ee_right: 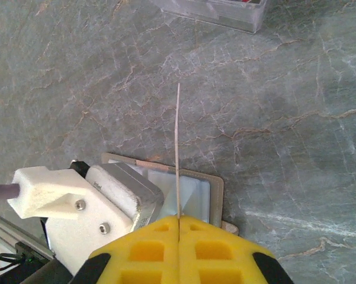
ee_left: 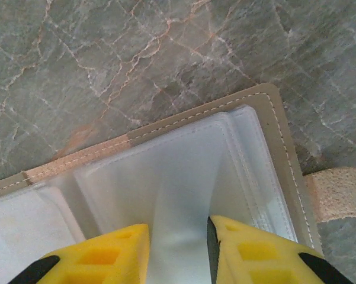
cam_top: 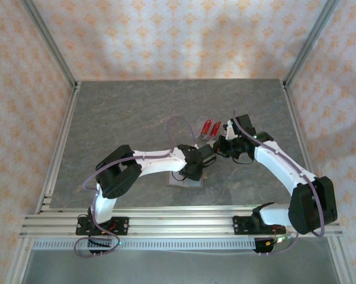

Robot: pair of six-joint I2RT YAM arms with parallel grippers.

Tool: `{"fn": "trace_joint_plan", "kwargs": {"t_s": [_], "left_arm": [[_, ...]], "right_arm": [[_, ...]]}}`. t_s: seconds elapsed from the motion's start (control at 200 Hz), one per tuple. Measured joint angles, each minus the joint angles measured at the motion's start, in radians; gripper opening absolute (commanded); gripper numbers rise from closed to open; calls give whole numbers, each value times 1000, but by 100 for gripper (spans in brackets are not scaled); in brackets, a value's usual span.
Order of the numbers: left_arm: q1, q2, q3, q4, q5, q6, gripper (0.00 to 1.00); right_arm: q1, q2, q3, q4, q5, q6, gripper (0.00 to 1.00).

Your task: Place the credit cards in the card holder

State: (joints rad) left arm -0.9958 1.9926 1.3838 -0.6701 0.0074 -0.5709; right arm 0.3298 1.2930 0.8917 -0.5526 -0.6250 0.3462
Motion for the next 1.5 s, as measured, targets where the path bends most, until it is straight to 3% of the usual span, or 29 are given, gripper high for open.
{"fn": "trace_joint_plan", "kwargs": {"t_s": [0.175,0.686,1.001,1.501], "left_arm": [[-19,8,6,-4,-39,-8,28],[-45,19,13,-3,-82,-51,0],[-39,5,-3,4,-82,-79,0],[34,-156,-82,0,35,-107,0]], "right_arm": [[-16,-11,0,-9,0,0,0],[-33,-39,0,-27,0,0,0],[-38,-42,0,-27,0,-2,0],[-14,-41,0,-29,0,-3,0]]}}
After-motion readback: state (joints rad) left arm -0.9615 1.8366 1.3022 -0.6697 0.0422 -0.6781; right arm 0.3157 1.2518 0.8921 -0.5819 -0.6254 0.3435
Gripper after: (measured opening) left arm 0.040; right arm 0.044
